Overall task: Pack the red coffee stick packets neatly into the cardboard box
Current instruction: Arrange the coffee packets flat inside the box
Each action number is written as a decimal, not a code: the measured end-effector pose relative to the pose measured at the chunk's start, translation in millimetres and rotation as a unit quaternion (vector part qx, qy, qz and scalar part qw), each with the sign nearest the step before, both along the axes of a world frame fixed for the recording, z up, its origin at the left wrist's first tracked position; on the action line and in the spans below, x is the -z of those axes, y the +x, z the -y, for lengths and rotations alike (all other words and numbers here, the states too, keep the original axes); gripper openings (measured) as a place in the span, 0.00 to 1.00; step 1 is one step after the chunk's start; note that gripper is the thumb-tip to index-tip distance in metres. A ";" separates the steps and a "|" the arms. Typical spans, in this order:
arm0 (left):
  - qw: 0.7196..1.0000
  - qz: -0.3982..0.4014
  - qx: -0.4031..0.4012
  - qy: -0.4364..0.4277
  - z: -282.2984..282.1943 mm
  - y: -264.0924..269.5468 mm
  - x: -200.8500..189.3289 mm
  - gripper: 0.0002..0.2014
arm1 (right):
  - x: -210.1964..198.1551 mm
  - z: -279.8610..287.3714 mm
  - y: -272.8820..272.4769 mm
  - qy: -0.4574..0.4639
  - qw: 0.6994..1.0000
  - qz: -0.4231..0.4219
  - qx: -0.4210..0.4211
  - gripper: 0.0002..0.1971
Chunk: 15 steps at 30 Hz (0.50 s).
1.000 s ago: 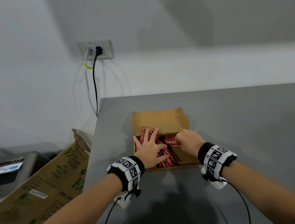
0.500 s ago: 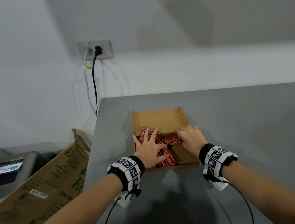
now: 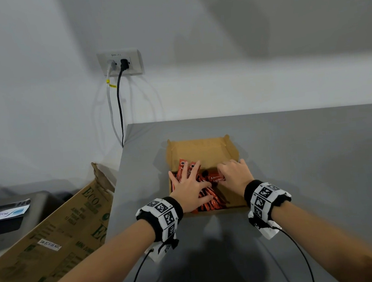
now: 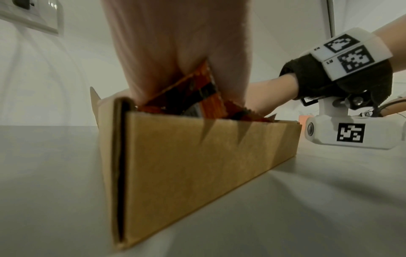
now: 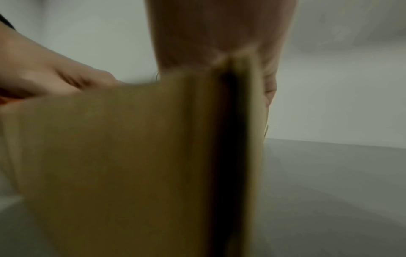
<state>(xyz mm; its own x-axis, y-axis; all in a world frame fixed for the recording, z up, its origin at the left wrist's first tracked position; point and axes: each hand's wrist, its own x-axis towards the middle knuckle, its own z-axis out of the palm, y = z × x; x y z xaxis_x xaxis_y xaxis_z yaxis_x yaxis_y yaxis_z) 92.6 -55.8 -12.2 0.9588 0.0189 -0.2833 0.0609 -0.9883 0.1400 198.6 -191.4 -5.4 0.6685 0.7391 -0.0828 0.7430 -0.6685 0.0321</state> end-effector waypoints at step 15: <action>1.000 0.004 -0.005 -0.006 0.6 -1.8 -1.3 0.23 | 0.5 6.3 -24.4 0.099 0.960 -0.256 0.051 0.13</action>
<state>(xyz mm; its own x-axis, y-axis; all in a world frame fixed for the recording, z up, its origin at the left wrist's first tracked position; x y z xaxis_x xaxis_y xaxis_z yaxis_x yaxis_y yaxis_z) 90.8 -56.3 -11.0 0.9610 0.0259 -0.2754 0.0701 -0.9859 0.1521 174.2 -197.7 -6.0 0.6476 0.7064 -0.2856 0.5571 -0.6947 -0.4550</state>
